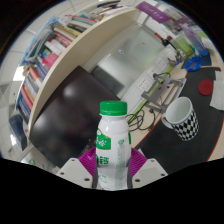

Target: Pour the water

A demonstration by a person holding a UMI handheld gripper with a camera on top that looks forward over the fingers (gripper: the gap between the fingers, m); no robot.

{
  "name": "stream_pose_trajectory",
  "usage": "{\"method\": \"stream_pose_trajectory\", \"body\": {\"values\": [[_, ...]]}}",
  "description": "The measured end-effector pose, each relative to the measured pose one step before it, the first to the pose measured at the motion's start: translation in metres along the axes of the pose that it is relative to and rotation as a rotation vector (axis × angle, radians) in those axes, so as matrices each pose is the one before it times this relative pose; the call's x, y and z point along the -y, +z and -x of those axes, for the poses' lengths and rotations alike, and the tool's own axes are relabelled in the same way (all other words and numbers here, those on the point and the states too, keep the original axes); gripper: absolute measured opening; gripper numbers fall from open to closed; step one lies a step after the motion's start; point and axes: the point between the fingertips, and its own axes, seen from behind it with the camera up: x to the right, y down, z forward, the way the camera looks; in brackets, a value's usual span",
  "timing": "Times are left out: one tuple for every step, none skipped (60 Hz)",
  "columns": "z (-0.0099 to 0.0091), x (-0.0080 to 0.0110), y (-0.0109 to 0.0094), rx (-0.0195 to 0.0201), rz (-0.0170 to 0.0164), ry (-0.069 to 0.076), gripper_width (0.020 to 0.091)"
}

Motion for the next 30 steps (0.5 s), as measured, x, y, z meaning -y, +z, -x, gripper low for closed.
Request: {"method": "stream_pose_trajectory", "body": {"values": [[-0.00203, 0.00596, -0.0002, 0.00113, -0.00654, 0.0482, 0.0395], [-0.00062, 0.00579, -0.00115, -0.00621, -0.00403, 0.0492, 0.0394], [-0.00146, 0.00522, 0.00008, -0.00145, -0.00377, 0.046, 0.0394], [-0.00244, 0.00606, 0.00129, -0.0012, -0.00634, 0.0392, 0.0394], [-0.00059, 0.00473, 0.0, 0.00053, -0.00283, 0.0378, 0.0397], [-0.00098, 0.00337, 0.00075, 0.00091, 0.00072, 0.0373, 0.0398], [-0.00124, 0.00261, 0.00064, 0.0006, 0.00489, 0.039, 0.0396], [-0.00041, 0.00272, 0.00069, 0.00008, 0.00388, 0.0373, 0.0395], [-0.00023, 0.00348, 0.0006, 0.00051, -0.00011, 0.0327, 0.0396], [0.00019, 0.00378, 0.00078, 0.00095, -0.00168, 0.029, 0.0397], [0.00187, 0.00089, 0.00003, -0.00373, 0.00136, 0.0318, 0.0396], [-0.00091, 0.00135, 0.00142, 0.00022, 0.00737, 0.0309, 0.0396], [-0.00149, 0.00276, 0.00168, 0.00085, 0.00491, 0.0282, 0.0396], [-0.00004, 0.00285, 0.00037, 0.00185, 0.00231, 0.0262, 0.0395], [0.0011, 0.00306, 0.0002, 0.00323, -0.00092, 0.0241, 0.0396], [0.00048, 0.00261, 0.00099, 0.00344, -0.0003, 0.0251, 0.0395], [-0.00005, 0.00189, 0.00063, 0.00029, 0.003, 0.0287, 0.0395], [-0.00098, 0.00188, 0.00067, -0.00265, 0.0036, 0.0302, 0.0395], [-0.00079, 0.00195, 0.00044, -0.00204, 0.00309, 0.03, 0.0397], [-0.00051, 0.00198, 0.00078, -0.0013, 0.00242, 0.0283, 0.0396], [-0.00088, 0.00111, 0.001, -0.00143, 0.00379, 0.029, 0.0395], [0.00025, -0.00019, 0.00086, -0.00829, 0.0047, 0.0341, 0.0396], [-0.00194, 0.00174, 0.00067, -0.00578, 0.00349, 0.0306, 0.0396], [-0.00061, 0.00135, 0.00146, -0.00692, -0.00239, 0.0257, 0.0397], [-0.0019, 0.00205, 0.00104, -0.00436, -0.00181, 0.0247, 0.0396], [-0.00246, 0.00127, 0.00123, -0.00525, 0.00035, 0.0263, 0.0396], [-0.0028, 0.00066, 0.00147, -0.00675, 0.00315, 0.0296, 0.0396], [-0.00287, -0.00017, 0.00136, -0.00773, 0.00555, 0.0321, 0.0396], [-0.0022, -0.00035, 0.00103, -0.00657, 0.00629, 0.0308, 0.0395], [-0.00148, 0.00013, 0.00061, -0.00387, 0.00287, 0.0258, 0.0395]]}}
